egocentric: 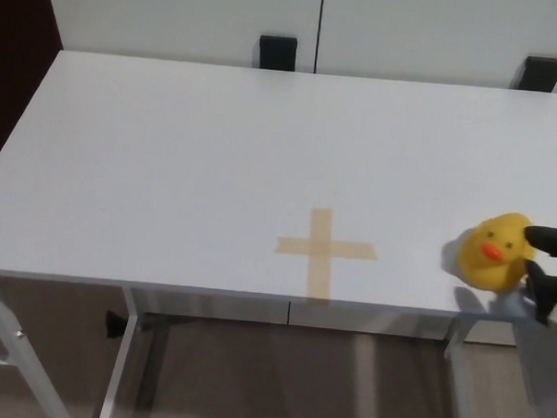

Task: The robot uses its right hand to push the yellow duck toy to the center of the white desk.

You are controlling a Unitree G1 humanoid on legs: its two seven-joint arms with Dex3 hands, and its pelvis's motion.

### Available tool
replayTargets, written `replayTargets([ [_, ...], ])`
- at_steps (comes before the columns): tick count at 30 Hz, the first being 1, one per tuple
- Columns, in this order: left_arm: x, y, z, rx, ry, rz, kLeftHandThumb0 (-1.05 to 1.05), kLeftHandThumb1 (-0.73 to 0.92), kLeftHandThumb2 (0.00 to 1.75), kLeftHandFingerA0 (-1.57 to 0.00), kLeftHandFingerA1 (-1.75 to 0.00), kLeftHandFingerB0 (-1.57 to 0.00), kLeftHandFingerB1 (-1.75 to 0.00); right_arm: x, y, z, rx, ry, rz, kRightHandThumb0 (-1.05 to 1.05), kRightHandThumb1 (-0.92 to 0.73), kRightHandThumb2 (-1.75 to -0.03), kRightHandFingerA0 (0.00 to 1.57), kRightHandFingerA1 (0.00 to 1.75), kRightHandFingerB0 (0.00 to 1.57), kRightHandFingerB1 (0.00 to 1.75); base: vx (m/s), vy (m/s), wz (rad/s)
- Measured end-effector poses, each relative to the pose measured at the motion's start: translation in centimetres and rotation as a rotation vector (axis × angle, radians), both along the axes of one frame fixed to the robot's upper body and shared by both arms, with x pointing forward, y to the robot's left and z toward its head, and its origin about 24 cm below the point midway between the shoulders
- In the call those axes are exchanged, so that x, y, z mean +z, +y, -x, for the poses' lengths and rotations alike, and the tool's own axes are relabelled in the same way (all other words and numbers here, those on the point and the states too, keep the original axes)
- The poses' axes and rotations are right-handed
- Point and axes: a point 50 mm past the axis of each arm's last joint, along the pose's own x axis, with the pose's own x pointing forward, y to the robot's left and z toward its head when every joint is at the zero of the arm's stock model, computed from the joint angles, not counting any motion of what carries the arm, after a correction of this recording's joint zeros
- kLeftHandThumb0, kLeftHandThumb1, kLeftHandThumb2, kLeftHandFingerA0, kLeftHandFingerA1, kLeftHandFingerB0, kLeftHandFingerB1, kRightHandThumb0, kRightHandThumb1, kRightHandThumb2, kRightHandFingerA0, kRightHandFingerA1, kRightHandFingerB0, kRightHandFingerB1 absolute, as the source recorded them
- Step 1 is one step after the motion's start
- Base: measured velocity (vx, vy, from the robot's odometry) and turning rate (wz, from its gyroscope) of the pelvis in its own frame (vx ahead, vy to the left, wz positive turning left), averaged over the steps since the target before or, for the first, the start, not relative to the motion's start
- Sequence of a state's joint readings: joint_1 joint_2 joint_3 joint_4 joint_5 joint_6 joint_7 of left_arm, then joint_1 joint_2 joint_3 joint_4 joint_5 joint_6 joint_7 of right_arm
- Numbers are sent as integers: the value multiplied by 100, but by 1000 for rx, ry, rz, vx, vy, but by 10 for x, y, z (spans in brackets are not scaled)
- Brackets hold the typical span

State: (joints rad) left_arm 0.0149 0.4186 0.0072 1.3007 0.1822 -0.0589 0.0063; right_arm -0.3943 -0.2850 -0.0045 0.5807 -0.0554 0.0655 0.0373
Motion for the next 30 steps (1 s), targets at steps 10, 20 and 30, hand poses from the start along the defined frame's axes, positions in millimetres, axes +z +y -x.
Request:
replayTargets([
  [10,0,-1,-1,-1,-3,2,-14,64,77,-88,-73,-84,-59,3,29,-10,72,-14,18,-69,-86,-65,49,55,41,44,0,0,0],
  [20,0,-1,-3,-2,-8,2,-19,65,67,-87,-75,-82,-59,8,42,-14,138,0,77,-68,-84,-65,52,60,43,45,0,0,0],
  [30,0,-1,-3,-4,-8,3,-15,64,73,-88,-78,-83,-58,11,57,-18,213,8,117,-70,-84,-65,51,60,47,45,0,0,0],
])
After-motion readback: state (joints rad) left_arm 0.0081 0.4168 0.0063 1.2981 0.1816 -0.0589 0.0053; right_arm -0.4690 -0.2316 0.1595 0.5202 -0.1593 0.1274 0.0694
